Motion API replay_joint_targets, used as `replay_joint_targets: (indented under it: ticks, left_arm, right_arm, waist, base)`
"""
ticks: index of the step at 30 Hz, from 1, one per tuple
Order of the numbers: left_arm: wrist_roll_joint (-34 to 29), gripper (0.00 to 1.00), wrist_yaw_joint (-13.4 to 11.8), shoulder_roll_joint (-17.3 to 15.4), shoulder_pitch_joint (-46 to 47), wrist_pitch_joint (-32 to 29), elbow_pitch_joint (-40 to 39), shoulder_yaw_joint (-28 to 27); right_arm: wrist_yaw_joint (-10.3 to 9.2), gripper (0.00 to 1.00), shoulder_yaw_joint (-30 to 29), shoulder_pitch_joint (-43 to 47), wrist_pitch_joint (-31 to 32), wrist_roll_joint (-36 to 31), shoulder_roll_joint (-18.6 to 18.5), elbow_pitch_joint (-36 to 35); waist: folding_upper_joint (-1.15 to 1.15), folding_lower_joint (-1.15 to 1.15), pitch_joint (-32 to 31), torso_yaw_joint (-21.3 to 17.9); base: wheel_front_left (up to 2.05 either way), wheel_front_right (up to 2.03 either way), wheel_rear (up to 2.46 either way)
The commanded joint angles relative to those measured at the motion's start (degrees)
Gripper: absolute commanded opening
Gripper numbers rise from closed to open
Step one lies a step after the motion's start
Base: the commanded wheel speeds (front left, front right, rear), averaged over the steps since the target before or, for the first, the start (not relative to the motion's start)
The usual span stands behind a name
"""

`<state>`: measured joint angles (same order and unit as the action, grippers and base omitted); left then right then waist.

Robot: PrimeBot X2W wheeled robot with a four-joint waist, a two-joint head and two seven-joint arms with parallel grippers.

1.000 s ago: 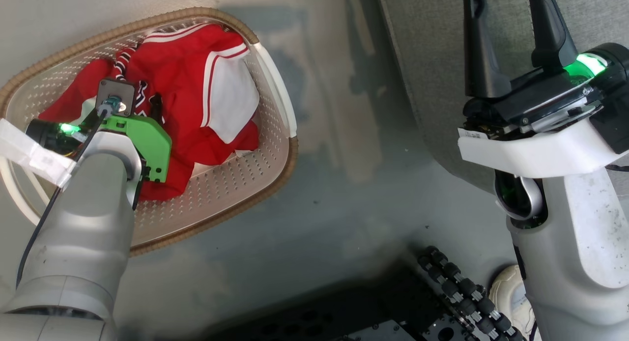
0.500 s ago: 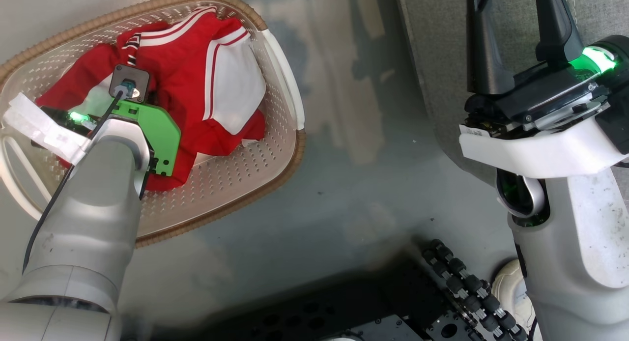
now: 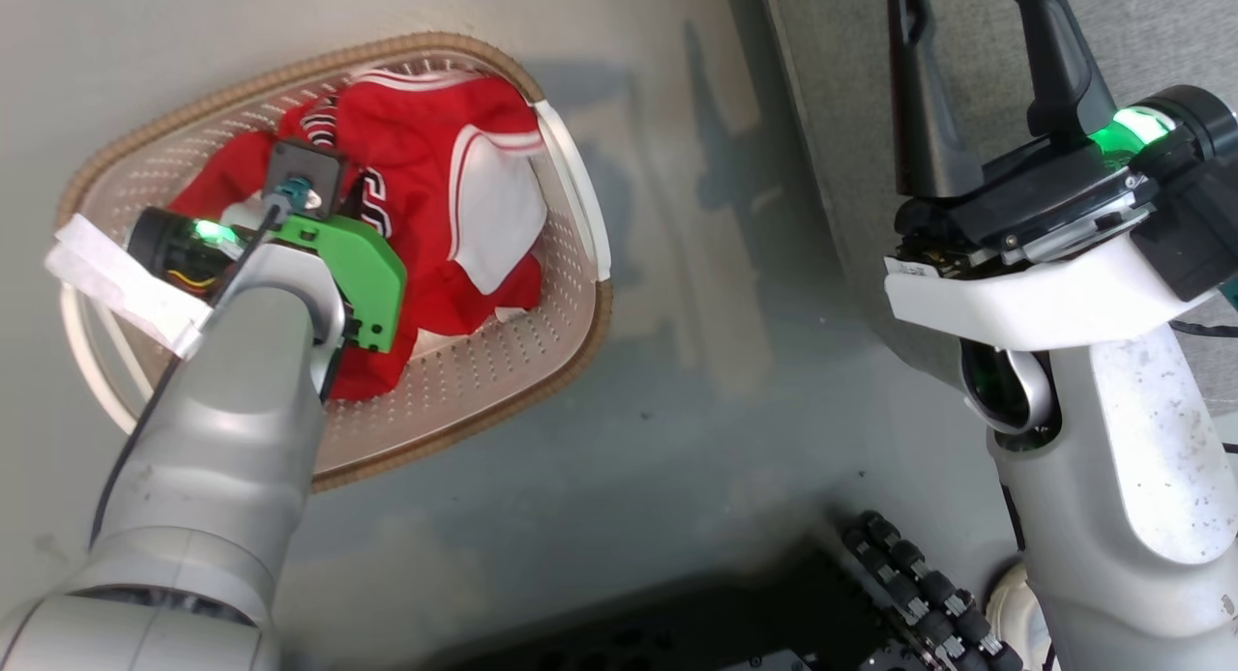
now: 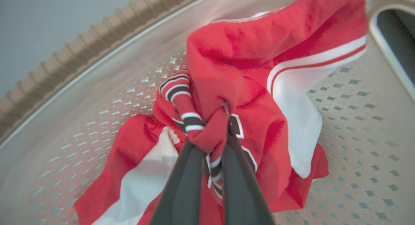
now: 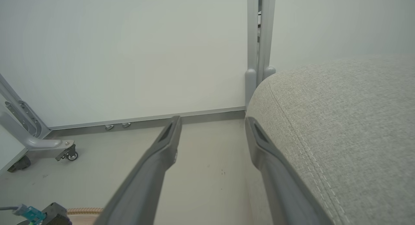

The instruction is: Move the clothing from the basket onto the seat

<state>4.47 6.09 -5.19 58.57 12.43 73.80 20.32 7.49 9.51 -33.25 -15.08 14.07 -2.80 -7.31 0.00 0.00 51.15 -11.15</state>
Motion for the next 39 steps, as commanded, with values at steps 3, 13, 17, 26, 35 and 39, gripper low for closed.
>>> replay_joint_targets:
  ticks: [3,13,17,26,35,39]
  left_arm:
    - [1.2,0.0,0.66,0.75,-1.82,1.57,-0.24,0.32]
    - [4.38,0.0,1.41,2.06,-8.49,2.81,-7.07,1.77]
    - [5.25,0.0,1.4,2.13,-12.43,2.79,-12.41,2.28]
    - [6.56,0.0,1.41,2.2,-19.92,2.8,-23.27,3.21]
    - [8.42,0.0,1.42,2.23,-24.85,2.82,-34.56,2.65]
    - [8.7,0.0,1.41,2.21,-25.92,2.81,-40.24,2.57]
  right_arm:
    - [0.0,1.0,0.1,1.55,-0.14,-0.65,-0.17,1.19]
    - [0.0,1.0,0.23,4.91,-0.14,-1.77,-0.19,3.85]
    - [0.0,1.0,-0.12,6.43,-0.14,-2.4,-0.18,4.87]
    - [0.0,1.0,-0.83,10.37,-0.14,-3.04,-0.2,6.73]
    - [0.0,1.0,-1.18,14.93,-0.14,-2.32,-0.19,8.25]
    - [0.0,1.0,-1.34,16.9,-0.14,-1.97,-0.19,8.64]
  waist:
    - [0.0,0.0,-5.09,1.74]
    - [0.0,0.0,-14.98,4.04]
    - [0.0,0.0,-18.61,5.36]
    - [0.0,0.0,-26.47,8.03]
    - [0.0,0.0,-33.69,9.46]
    - [0.0,0.0,-36.28,9.94]
  base:
    - [0.0,0.0,0.0]
    - [0.0,0.0,0.0]
    - [0.0,0.0,0.0]
    - [0.0,0.0,0.0]
    - [0.0,0.0,0.0]
    - [0.0,0.0,0.0]
